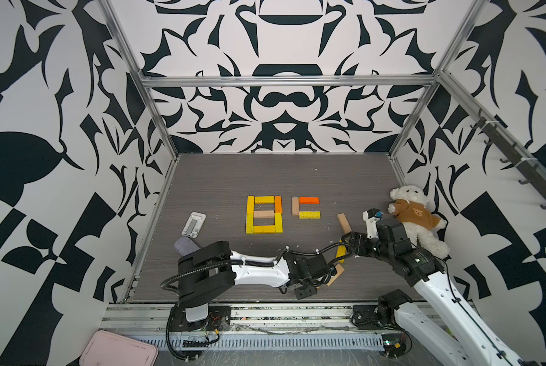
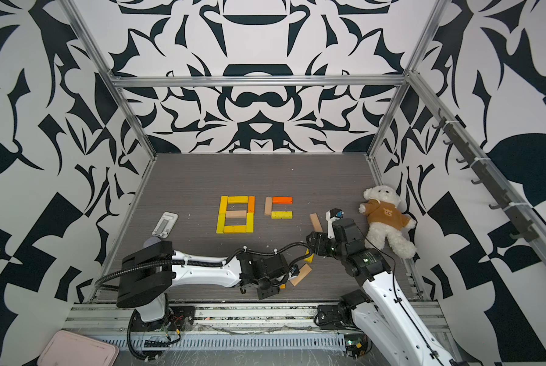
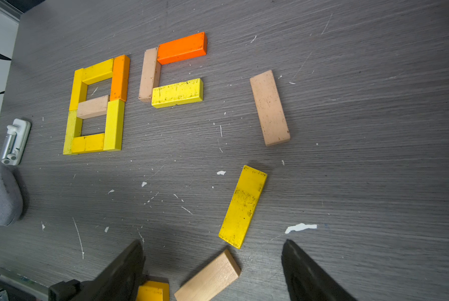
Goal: Assemble the number 8 with building blocks
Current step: Adjust the building block at the center of the board, then pick up the building block from the center of the board.
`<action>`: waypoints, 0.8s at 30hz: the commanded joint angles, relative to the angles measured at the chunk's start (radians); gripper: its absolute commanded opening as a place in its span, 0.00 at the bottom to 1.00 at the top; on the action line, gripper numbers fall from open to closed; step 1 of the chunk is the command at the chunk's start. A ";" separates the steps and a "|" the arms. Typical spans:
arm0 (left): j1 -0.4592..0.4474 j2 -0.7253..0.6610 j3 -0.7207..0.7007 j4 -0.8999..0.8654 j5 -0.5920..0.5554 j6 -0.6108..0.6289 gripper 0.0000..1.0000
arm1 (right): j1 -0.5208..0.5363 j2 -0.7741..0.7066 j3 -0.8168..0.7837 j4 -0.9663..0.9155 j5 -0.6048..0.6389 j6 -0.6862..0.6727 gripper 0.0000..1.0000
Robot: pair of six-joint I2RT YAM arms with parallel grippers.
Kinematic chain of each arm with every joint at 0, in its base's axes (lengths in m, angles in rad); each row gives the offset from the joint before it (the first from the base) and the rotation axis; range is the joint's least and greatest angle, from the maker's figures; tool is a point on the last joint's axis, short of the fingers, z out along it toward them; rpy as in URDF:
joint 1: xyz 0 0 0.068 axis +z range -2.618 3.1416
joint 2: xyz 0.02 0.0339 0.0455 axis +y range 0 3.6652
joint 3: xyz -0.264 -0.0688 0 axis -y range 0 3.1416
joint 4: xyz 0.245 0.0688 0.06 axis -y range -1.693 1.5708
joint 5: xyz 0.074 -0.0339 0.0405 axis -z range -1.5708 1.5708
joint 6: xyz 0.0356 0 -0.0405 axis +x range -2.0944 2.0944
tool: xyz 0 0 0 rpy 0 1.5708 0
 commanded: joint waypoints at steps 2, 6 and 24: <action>0.037 -0.034 -0.045 -0.046 -0.029 -0.114 0.35 | 0.005 -0.004 0.000 0.011 0.014 0.011 0.85; 0.089 -0.045 -0.036 -0.076 -0.046 -0.254 0.34 | 0.005 0.000 0.004 0.011 0.021 0.011 0.85; 0.114 -0.017 -0.007 -0.116 -0.109 -0.612 0.57 | 0.005 -0.004 0.008 0.005 0.046 0.013 0.84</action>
